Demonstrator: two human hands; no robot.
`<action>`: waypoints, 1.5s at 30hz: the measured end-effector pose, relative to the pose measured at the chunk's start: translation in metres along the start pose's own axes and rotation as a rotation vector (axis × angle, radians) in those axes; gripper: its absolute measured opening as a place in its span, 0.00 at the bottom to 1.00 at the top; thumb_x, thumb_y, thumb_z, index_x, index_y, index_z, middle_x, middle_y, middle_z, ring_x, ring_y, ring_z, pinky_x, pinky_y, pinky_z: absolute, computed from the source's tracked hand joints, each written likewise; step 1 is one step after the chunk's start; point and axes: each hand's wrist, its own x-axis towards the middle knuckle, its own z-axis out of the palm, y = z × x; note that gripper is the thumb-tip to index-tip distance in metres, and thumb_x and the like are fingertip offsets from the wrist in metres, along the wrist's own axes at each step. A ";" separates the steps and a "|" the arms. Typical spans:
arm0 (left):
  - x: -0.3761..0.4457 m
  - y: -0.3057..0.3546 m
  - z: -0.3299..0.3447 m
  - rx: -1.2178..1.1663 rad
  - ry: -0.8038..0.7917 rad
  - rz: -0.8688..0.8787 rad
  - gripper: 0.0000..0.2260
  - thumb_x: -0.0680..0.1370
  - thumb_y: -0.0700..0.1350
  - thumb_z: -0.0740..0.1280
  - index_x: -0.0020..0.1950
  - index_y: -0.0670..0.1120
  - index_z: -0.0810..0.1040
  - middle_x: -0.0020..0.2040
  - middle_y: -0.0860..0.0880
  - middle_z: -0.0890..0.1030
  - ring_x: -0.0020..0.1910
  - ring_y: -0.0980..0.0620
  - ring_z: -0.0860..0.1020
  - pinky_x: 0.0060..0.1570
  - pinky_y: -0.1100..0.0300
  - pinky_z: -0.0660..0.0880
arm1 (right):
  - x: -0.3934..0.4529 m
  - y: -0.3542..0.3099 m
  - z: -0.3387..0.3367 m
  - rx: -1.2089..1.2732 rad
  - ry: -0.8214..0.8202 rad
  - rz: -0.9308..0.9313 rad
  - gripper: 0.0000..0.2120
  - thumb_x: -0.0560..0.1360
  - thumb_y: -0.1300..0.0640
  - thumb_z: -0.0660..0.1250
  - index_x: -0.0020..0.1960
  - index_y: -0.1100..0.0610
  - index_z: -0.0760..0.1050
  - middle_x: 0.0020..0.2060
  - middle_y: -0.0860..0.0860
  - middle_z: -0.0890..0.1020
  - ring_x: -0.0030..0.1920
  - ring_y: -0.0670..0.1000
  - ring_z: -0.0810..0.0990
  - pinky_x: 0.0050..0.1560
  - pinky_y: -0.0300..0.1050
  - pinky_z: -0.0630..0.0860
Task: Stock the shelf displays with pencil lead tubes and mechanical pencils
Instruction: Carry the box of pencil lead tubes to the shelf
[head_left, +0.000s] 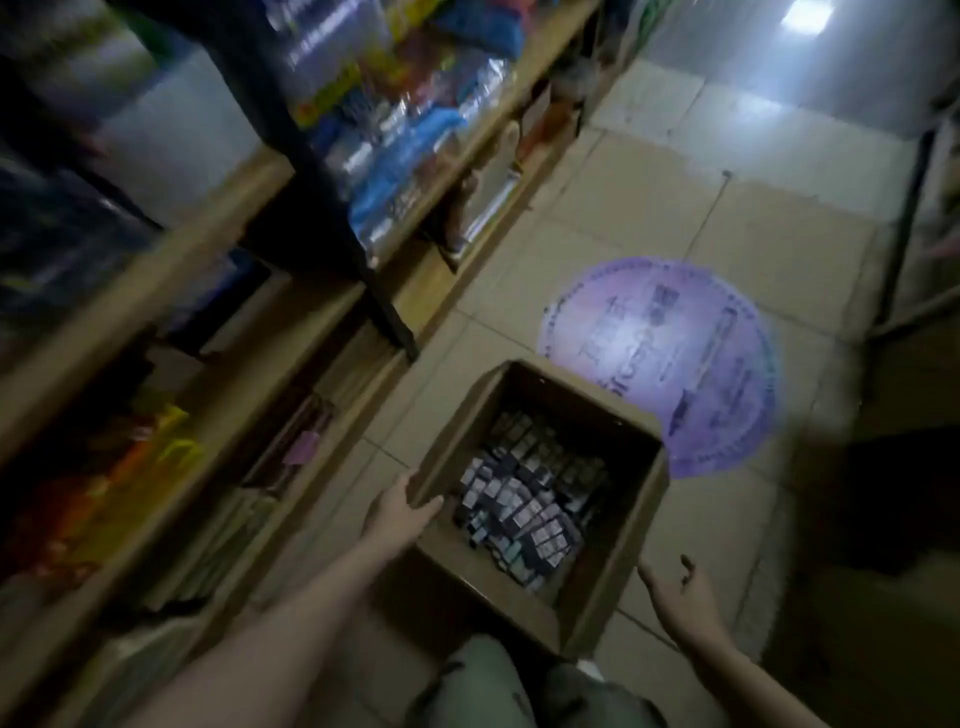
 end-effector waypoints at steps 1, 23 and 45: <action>0.021 -0.008 0.015 0.032 0.012 0.026 0.30 0.74 0.51 0.73 0.73 0.46 0.67 0.70 0.44 0.73 0.68 0.45 0.72 0.65 0.53 0.70 | 0.018 0.011 0.012 -0.011 -0.015 0.034 0.38 0.77 0.45 0.67 0.78 0.60 0.52 0.73 0.63 0.65 0.69 0.64 0.69 0.63 0.54 0.71; 0.086 -0.013 0.048 0.203 0.026 0.177 0.19 0.81 0.51 0.62 0.71 0.47 0.72 0.62 0.46 0.79 0.61 0.45 0.77 0.60 0.51 0.75 | 0.095 0.034 0.090 0.141 0.265 -0.154 0.07 0.82 0.54 0.58 0.57 0.54 0.72 0.43 0.54 0.79 0.41 0.53 0.77 0.43 0.47 0.73; -0.229 0.319 -0.181 0.139 0.048 0.263 0.16 0.82 0.52 0.60 0.65 0.45 0.76 0.43 0.48 0.80 0.41 0.49 0.79 0.39 0.57 0.75 | -0.235 -0.164 -0.246 0.126 0.271 -0.266 0.11 0.81 0.53 0.60 0.62 0.53 0.74 0.41 0.52 0.81 0.43 0.55 0.82 0.46 0.55 0.81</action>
